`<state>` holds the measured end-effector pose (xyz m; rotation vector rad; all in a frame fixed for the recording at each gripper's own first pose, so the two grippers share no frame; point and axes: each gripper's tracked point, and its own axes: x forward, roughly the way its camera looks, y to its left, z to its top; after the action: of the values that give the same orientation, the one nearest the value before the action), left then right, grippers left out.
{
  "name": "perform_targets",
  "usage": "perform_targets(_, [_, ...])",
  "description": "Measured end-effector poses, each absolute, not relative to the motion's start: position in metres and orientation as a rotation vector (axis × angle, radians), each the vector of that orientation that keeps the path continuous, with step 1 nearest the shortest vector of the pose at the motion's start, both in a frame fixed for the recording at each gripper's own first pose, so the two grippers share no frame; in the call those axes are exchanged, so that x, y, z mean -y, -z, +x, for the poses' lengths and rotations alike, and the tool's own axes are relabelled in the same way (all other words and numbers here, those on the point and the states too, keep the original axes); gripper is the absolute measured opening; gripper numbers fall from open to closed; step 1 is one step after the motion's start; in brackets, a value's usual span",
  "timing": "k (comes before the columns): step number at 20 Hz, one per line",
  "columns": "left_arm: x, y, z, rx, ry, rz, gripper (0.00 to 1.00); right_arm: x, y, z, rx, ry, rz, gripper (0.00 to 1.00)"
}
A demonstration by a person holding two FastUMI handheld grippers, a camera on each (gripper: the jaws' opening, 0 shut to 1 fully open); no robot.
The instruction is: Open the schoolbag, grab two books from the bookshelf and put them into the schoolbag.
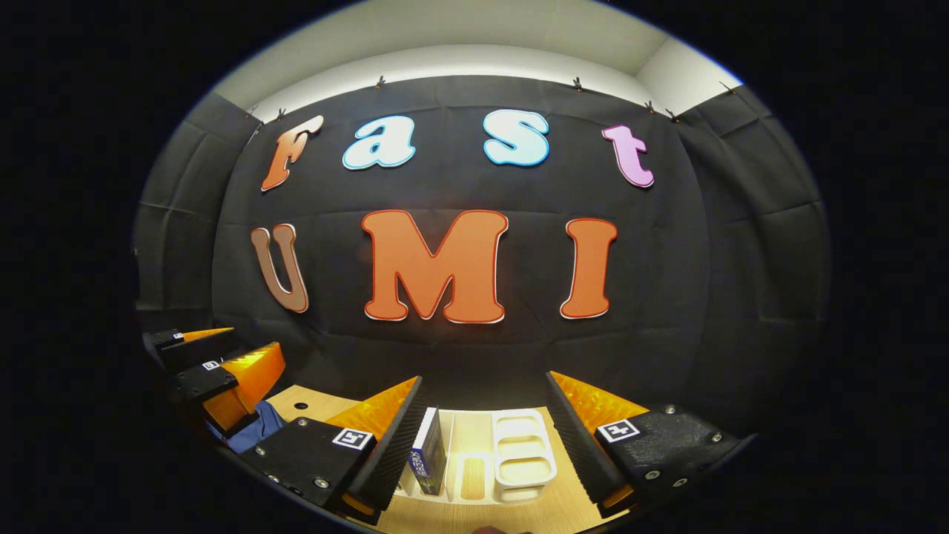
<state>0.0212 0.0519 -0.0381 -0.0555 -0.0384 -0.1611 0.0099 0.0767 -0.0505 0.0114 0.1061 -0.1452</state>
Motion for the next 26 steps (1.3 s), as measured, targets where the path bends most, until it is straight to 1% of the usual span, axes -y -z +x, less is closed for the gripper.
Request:
perform_targets(1, [-0.053,0.036,0.021,0.053,0.161,-0.062,0.98,-0.077,0.052,0.009,-0.108,0.142,0.009,0.94])
perform_targets(2, [-0.053,0.035,0.021,0.056,0.160,-0.057,0.95,-0.079,0.053,0.010,-0.112,0.138,0.008,0.94])
perform_targets(3, [-0.052,0.038,0.021,0.052,0.158,-0.050,0.95,-0.079,0.054,0.010,-0.116,0.136,0.009,0.94])
perform_targets(4, [-0.051,0.039,0.021,0.050,0.159,-0.054,0.98,-0.080,0.055,0.010,-0.119,0.133,0.012,0.94])
perform_targets(6, [-0.052,0.039,0.023,0.044,0.153,-0.058,0.98,-0.082,0.057,0.011,-0.126,0.130,0.013,0.94])
perform_targets(9, [-0.051,0.046,0.026,0.029,0.151,-0.059,0.92,-0.084,0.060,0.011,-0.127,0.125,0.009,0.94])
perform_targets(11, [-0.051,0.048,0.028,0.024,0.147,-0.058,0.98,-0.085,0.062,0.012,-0.134,0.118,0.009,0.94])
perform_targets(17, [-0.051,0.052,0.030,0.013,0.140,-0.051,0.98,-0.081,0.067,0.015,-0.146,0.124,0.022,0.94])
perform_targets(18, [-0.051,0.054,0.031,0.010,0.139,-0.048,0.95,-0.080,0.069,0.015,-0.146,0.124,0.021,0.94])
perform_targets(19, [-0.052,0.054,0.031,0.008,0.136,-0.042,0.98,-0.078,0.069,0.016,-0.147,0.127,0.017,0.94])
perform_targets(20, [-0.051,0.055,0.031,0.008,0.136,-0.039,0.95,-0.077,0.070,0.016,-0.147,0.127,0.015,0.94])
perform_targets(21, [-0.051,0.054,0.030,0.009,0.135,-0.036,0.95,-0.077,0.071,0.017,-0.150,0.127,0.015,0.94])
perform_targets(22, [-0.052,0.053,0.030,0.013,0.132,-0.034,0.98,-0.076,0.072,0.017,-0.153,0.127,0.016,0.94])
perform_targets(23, [-0.053,0.051,0.029,0.016,0.131,-0.030,0.95,-0.075,0.073,0.018,-0.154,0.127,0.017,0.94])
perform_targets(24, [-0.054,0.051,0.029,0.021,0.127,-0.024,0.98,-0.073,0.074,0.018,-0.156,0.129,0.018,0.94])
perform_targets(26, [-0.056,0.049,0.029,0.024,0.121,-0.018,0.98,-0.070,0.074,0.018,-0.156,0.133,0.019,0.94])
